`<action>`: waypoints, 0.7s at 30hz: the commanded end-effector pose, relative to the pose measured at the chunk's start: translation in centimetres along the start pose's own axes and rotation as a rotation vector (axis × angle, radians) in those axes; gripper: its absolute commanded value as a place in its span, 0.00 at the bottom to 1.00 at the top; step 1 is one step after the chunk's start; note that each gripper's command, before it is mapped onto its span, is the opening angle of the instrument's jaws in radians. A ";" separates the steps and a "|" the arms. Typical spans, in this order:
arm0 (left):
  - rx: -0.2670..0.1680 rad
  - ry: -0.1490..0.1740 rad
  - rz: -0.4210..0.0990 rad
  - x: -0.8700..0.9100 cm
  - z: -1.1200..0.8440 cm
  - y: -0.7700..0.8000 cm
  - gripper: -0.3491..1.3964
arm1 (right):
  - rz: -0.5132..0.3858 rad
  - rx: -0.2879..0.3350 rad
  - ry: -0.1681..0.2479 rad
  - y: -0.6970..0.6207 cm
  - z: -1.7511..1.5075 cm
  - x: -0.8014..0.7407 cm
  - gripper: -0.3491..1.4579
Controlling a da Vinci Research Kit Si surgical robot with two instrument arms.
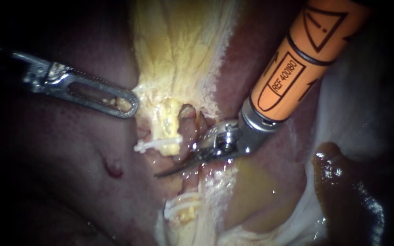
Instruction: Go back from the cut left tube
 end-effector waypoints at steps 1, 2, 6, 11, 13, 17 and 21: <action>0.000 0.000 0.000 0.00 0.00 0.01 0.00 | 0.005 0.002 0.000 -0.01 -0.01 0.01 0.00; 0.000 0.001 0.000 0.00 0.00 0.01 0.00 | 0.012 -0.001 0.002 -0.01 -0.01 0.02 0.00; -0.002 -0.001 0.000 0.00 0.00 0.02 0.00 | 0.018 -0.002 0.004 -0.02 -0.02 0.03 0.00; -0.001 -0.001 0.001 0.00 0.00 0.03 0.00 | 0.014 0.016 0.020 -0.05 -0.02 0.02 0.15; -0.001 -0.001 0.001 0.00 -0.01 0.04 0.00 | 0.013 -0.023 0.061 -0.06 -0.01 0.03 0.71; -0.001 0.000 0.001 0.00 -0.01 0.04 0.00 | 0.017 -0.056 0.098 -0.07 -0.01 0.05 0.90; -0.001 0.000 0.001 0.00 -0.01 0.05 0.00 | 0.010 -0.048 0.128 -0.08 -0.01 0.04 0.94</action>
